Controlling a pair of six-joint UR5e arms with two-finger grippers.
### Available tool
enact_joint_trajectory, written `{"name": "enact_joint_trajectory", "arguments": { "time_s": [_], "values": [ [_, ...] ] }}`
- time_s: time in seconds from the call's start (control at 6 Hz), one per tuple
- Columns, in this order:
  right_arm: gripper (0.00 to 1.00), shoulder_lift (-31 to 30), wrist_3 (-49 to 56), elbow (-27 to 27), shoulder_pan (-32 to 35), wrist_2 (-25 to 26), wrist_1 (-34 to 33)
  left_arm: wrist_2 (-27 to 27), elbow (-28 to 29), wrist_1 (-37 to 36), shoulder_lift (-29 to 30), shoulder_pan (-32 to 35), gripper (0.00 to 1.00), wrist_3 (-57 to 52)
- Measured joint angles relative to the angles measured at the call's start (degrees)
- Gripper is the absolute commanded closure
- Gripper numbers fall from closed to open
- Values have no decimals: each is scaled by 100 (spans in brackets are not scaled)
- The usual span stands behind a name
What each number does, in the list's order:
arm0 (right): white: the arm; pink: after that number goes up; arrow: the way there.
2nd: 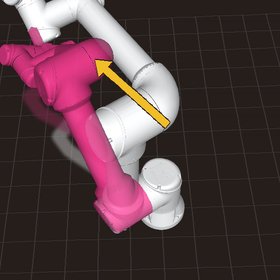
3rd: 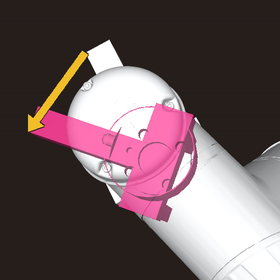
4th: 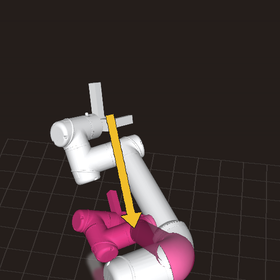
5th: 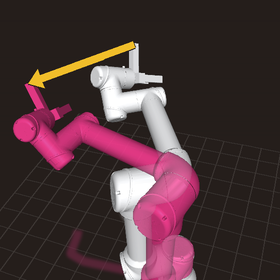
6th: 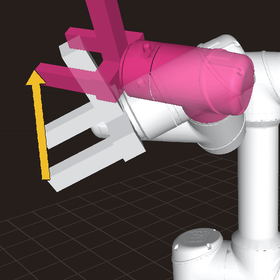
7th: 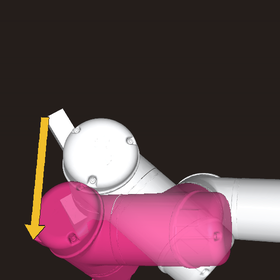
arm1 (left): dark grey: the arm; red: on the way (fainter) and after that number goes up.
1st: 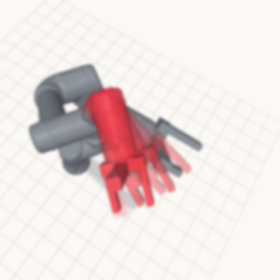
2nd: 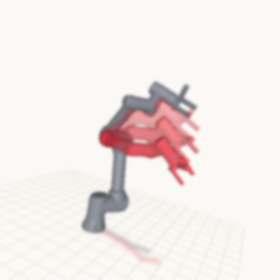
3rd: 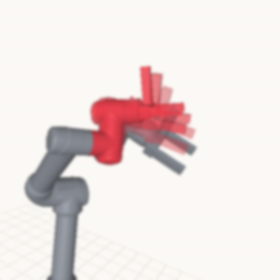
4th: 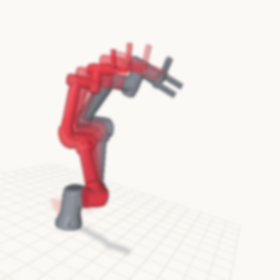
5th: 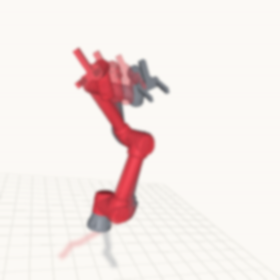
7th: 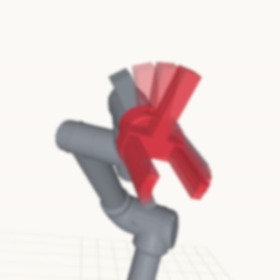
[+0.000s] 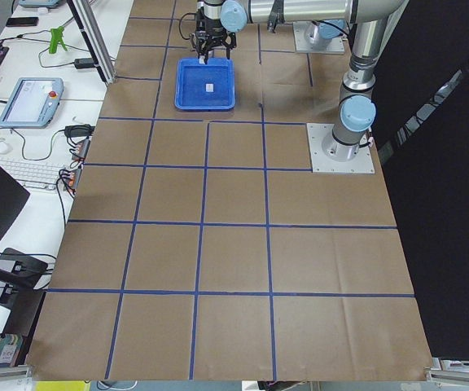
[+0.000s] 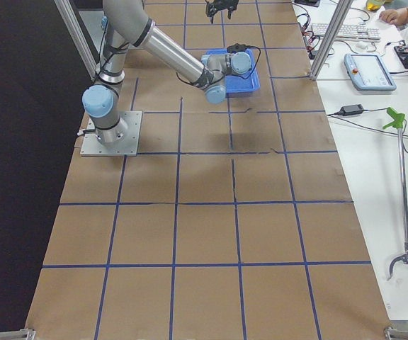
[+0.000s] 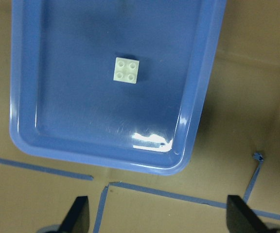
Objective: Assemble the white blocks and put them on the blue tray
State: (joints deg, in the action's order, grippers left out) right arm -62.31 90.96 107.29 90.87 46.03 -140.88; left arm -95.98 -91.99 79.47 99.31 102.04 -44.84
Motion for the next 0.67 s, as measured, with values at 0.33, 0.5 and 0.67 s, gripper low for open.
{"name": "enact_joint_trajectory", "arguments": {
  "time_s": [0.33,0.5,0.67],
  "values": [
    [77,258,-216,0,195,42,-287,211,53,196,-303,-283,1,1705],
    [77,351,-229,-4,252,49,-348,448,75,410,-508,-496,1,2137],
    [77,441,-232,-6,307,53,-406,535,84,469,-655,-616,1,2558]
  ]
}}
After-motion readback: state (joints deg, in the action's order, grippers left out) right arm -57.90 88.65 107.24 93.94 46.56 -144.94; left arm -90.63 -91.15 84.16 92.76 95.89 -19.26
